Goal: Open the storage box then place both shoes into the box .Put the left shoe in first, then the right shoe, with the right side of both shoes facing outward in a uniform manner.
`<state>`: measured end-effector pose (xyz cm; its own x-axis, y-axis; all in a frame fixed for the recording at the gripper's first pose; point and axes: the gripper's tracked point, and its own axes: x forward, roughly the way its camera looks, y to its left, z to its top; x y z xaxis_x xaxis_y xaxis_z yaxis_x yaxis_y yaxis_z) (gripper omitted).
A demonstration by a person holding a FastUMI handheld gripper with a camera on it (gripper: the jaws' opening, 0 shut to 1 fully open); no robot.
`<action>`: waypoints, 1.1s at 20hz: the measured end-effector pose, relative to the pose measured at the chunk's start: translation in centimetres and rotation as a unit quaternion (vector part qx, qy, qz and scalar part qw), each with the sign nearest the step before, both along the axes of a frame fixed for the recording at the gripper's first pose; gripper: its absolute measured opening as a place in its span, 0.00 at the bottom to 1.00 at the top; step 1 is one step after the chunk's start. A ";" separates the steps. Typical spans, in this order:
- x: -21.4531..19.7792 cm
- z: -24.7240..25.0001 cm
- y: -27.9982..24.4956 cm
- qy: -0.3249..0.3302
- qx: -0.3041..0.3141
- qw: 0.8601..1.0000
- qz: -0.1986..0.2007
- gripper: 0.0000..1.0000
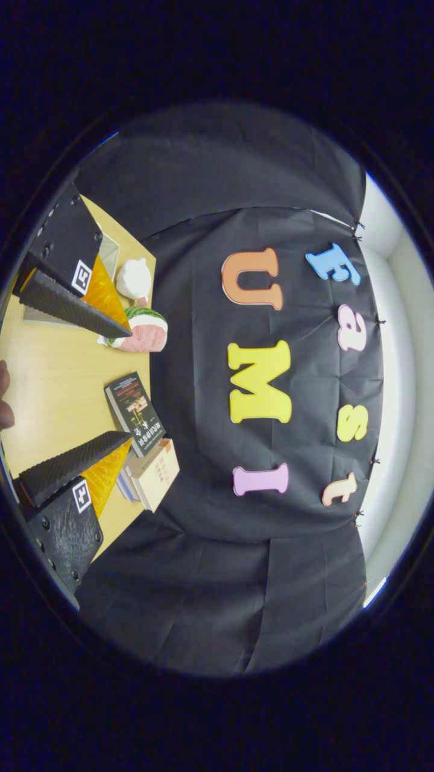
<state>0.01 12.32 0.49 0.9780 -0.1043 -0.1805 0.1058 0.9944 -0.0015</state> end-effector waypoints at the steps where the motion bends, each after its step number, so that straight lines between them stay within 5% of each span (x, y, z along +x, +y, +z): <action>1: -0.4 0.7 -1.0 -0.007 -0.002 1.000 0.001 0.94; 9: -3.1 2.2 -5.7 -0.036 0.008 0.999 0.002 0.94; 22: -4.2 1.6 -4.2 -0.051 0.010 0.998 0.025 0.94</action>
<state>-4.23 8.14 2.08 0.9953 -0.0516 -0.0818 0.0540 0.9982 0.0272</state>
